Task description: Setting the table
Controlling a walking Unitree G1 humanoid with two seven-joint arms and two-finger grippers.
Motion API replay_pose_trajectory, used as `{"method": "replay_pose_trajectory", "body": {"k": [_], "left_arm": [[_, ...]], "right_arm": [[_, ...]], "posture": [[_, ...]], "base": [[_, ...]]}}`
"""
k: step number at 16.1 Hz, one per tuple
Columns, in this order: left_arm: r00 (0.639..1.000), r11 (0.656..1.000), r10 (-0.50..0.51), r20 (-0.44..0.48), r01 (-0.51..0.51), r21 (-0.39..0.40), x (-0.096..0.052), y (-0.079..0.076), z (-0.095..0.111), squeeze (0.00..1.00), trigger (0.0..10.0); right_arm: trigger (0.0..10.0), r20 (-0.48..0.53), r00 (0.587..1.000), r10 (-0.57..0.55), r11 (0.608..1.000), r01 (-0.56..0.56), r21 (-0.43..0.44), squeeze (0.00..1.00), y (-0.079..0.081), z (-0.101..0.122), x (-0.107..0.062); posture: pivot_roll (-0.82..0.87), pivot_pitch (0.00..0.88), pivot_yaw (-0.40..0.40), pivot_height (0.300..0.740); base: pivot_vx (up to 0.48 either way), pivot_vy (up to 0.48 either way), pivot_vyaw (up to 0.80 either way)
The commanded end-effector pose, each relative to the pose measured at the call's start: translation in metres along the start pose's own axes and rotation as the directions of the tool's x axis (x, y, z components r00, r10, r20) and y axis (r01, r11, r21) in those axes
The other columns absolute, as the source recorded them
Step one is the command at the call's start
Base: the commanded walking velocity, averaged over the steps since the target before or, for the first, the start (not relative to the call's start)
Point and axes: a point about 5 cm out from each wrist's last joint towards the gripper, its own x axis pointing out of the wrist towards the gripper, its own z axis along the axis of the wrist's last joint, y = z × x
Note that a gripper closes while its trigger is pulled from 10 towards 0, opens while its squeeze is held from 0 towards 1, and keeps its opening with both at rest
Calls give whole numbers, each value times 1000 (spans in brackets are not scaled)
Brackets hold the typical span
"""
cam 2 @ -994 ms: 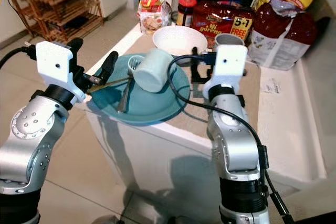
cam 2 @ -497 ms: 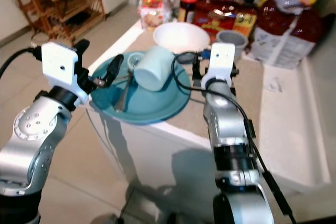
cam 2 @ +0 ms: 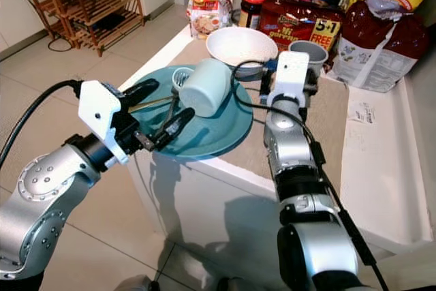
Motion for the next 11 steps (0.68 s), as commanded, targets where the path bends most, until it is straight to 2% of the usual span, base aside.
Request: {"method": "replay_pose_trajectory", "body": {"k": [1,5,7,10,11], "left_arm": [[1000,1000,-31,1,31,0,-1,-5,2,0,10000],[998,998,-59,-8,59,0,-3,-8,3,0,10000],[998,998,-68,-13,68,2,-4,-9,3,0,10000],[998,998,-65,-14,65,8,-5,-9,3,0,10000],[998,998,-67,-14,67,8,-5,-9,3,0,10000]], "right_arm": [[10000,8,999,-42,999,42,-11,0,-8,1,5],[10000,3,995,-102,995,102,-10,0,-19,-3,11],[10000,-37,991,-130,990,132,43,0,-30,-11,13],[10000,-30,990,-141,987,142,72,0,-42,-11,15],[10000,-27,996,-90,989,93,111,0,-39,-10,15]], "posture": [[199,64,-69,740],[198,69,-66,740],[199,69,-66,740],[199,74,-64,740],[199,74,-64,740]], "base": [[0,0,0],[0,0,0],[0,0,0],[0,0,0],[0,0,0]]}}
